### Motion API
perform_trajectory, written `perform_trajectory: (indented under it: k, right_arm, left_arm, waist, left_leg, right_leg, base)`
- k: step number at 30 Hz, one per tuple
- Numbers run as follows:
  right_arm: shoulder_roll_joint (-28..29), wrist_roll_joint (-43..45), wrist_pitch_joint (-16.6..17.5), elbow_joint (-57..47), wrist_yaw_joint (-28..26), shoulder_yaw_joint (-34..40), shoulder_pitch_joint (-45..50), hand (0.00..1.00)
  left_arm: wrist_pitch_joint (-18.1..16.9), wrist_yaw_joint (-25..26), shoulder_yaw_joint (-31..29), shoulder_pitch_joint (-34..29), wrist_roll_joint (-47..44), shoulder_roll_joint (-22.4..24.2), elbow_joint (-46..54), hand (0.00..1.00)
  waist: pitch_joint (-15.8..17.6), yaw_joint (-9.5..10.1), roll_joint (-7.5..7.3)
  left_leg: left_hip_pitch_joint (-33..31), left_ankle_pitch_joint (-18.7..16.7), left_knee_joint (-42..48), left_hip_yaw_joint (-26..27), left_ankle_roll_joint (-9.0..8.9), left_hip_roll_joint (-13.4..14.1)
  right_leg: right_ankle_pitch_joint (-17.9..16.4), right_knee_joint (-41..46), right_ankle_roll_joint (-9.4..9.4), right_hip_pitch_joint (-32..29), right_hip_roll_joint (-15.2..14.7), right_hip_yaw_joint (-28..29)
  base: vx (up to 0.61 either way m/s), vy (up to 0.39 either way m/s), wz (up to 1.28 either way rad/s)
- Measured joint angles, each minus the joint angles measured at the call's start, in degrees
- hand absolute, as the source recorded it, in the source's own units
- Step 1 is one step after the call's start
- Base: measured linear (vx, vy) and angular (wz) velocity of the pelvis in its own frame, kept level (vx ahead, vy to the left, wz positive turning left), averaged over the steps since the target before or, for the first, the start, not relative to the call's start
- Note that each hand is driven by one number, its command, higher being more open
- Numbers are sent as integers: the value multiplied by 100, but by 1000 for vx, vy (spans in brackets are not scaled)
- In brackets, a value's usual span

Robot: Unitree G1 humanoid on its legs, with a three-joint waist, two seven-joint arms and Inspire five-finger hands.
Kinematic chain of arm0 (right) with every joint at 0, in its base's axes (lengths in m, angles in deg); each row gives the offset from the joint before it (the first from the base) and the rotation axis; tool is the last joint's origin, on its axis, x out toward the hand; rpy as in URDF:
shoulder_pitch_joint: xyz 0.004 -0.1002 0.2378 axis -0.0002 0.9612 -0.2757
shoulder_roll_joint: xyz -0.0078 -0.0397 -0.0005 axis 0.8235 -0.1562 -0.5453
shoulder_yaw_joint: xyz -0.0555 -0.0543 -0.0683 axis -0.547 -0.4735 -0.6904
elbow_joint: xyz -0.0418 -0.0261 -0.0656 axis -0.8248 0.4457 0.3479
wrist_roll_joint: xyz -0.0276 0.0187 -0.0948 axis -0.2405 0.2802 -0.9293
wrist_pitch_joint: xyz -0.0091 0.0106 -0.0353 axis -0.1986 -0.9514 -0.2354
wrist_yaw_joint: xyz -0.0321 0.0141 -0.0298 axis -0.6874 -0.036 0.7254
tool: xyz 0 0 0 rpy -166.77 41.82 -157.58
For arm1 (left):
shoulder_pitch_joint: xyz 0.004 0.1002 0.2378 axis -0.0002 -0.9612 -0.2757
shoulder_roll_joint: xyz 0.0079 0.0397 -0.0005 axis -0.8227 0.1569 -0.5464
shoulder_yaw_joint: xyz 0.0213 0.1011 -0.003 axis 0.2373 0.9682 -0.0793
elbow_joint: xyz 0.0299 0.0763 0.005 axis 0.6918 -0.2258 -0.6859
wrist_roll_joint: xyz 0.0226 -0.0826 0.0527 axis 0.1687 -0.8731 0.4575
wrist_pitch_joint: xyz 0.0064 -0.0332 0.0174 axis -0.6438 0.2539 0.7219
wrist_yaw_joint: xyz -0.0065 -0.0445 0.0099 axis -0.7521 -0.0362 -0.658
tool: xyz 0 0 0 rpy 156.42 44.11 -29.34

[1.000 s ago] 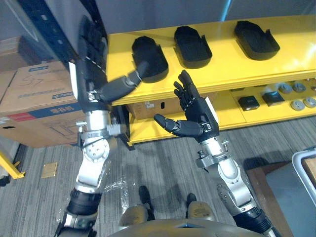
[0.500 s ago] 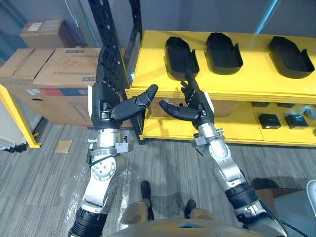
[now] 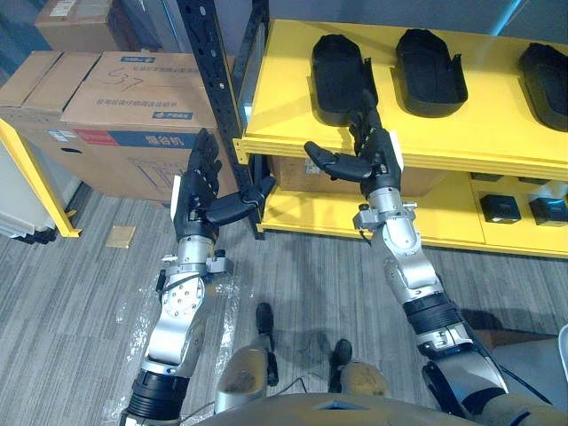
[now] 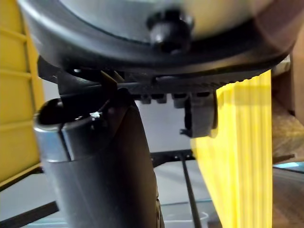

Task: Walk over and take three plastic housings, then place them on the shelf

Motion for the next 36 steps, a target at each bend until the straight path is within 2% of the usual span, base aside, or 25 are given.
perform_trajectory:
  k: [11,16,20,24,29,36]
  right_arm:
    - [-310,7,-98,597,-258,93,-384,100]
    - [-396,10,-96,1008,-419,124,-955,100]
    - [-436,10,-65,1201,-534,194,-1241,100]
    - [-611,10,-57,1451,-647,193,-1467,100]
    - [-617,10,-56,1722,-719,189,-1755,100]
    - [-696,8,-53,1837,-769,169,-2120,100]
  left_arm:
    - [-1,-178,-54,1,-130,21,-65,100]
    - [-6,-265,-50,15,-133,25,-66,100]
    - [-9,-264,60,98,-143,12,-234,100]
    - [-14,-266,221,277,-216,2,-390,100]
    - [-17,-276,249,278,-337,-23,-390,100]
    - [-35,-306,252,397,-339,-55,-399,100]
  waist:
    - [149,13,62]
    - [371,12,159]
    - [450,38,175]
    - [460,144,177]
    - [474,167,183]
    - [653,221,251]
  left_leg:
    - [0,18,-9,-85,-14,-12]
    - [-16,44,-9,-108,-43,-1]
    - [-95,54,7,-124,-39,2]
    - [-101,60,9,-133,-39,4]
    - [-106,53,11,-141,-30,10]
    - [-105,53,11,-148,-28,12]
  right_leg:
    - [-74,118,-3,-7,-55,-85]
    - [-106,191,-43,-49,-55,-113]
    - [-94,198,-33,-116,-56,-115]
    - [-82,208,-10,-117,-54,-128]
    - [-103,218,-28,-117,-47,-134]
    - [-145,292,-38,-138,-51,-144]
  base:
    - [1,-6,3]
    - [-8,-6,1]
    - [7,-11,2]
    - [19,-21,2]
    - [17,-20,1]
    - [0,0,0]
